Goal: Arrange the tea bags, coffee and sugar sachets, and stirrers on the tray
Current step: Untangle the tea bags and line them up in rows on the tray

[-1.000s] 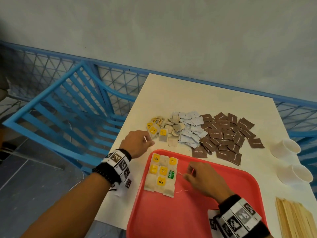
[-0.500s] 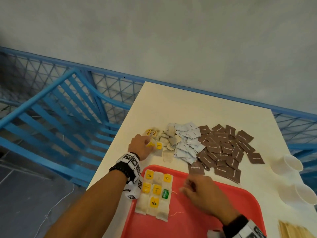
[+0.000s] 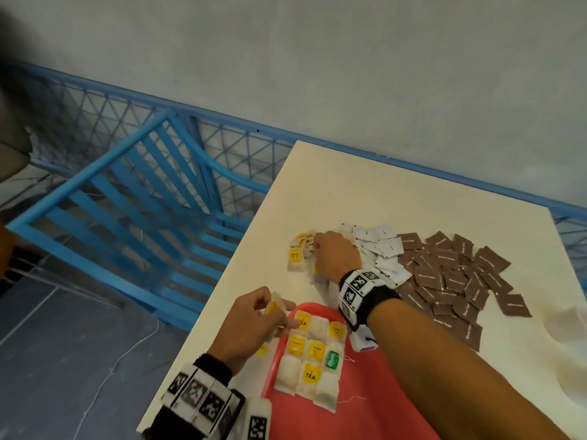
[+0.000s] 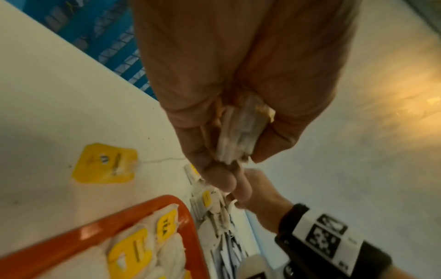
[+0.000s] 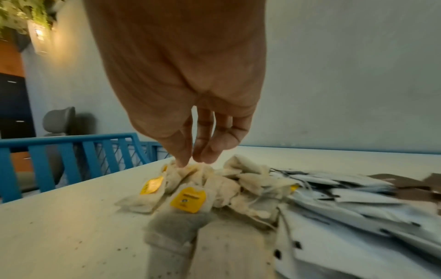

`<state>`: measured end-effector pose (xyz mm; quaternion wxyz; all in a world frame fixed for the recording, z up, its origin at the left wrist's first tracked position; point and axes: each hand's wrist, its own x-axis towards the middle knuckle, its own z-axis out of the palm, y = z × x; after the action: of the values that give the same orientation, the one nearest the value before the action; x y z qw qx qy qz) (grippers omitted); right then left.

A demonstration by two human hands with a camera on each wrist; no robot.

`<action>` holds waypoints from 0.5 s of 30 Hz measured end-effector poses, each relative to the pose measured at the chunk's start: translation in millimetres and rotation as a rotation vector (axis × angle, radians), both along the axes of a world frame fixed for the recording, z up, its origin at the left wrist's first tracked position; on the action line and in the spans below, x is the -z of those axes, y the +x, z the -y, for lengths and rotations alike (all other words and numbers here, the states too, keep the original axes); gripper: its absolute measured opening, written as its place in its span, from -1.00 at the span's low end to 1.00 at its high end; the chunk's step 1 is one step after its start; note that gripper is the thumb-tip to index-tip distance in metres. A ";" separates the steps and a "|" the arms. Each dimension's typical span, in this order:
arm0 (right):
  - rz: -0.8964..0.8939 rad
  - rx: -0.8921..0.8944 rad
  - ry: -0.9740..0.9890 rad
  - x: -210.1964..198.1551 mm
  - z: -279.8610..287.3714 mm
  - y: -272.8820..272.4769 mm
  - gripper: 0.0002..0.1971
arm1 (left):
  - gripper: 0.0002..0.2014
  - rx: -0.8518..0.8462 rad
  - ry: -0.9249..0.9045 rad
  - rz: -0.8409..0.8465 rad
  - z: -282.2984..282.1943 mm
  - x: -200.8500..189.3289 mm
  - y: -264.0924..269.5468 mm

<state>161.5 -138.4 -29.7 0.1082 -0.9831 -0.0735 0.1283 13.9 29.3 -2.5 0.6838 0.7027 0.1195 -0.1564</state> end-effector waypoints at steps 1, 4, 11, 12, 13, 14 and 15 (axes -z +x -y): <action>0.013 -0.033 0.000 2.2 -5.5 1.9 -0.73 | -0.88 0.006 0.010 -0.010 -0.5 0.0 -0.8; -0.039 -0.116 -0.006 10.9 -19.2 4.7 -0.65 | -0.89 0.037 0.016 -0.054 -4.6 -1.9 -4.7; -0.059 -0.199 -0.221 26.4 -44.3 11.2 -0.63 | -0.97 0.163 0.083 -0.057 -12.1 -12.4 -17.3; -0.054 -0.183 -0.219 26.3 -44.4 12.4 -0.62 | -0.96 0.149 0.054 -0.063 -13.4 -12.6 -18.2; -0.058 -0.167 -0.201 26.0 -43.3 13.2 -0.63 | -0.89 0.132 0.012 -0.067 -15.1 -12.5 -18.9; -0.065 -0.149 -0.165 24.6 -41.5 13.7 -0.64 | -0.81 0.110 -0.032 -0.075 -16.8 -12.0 -18.8; -0.078 -0.128 -0.109 20.9 -39.2 13.6 -0.68 | -0.76 0.082 -0.079 -0.091 -18.7 -12.2 -18.1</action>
<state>175.1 -99.1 -50.6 0.0489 -0.9750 -0.1247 0.1770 -4.2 48.0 9.6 0.6977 0.6718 0.1151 -0.2207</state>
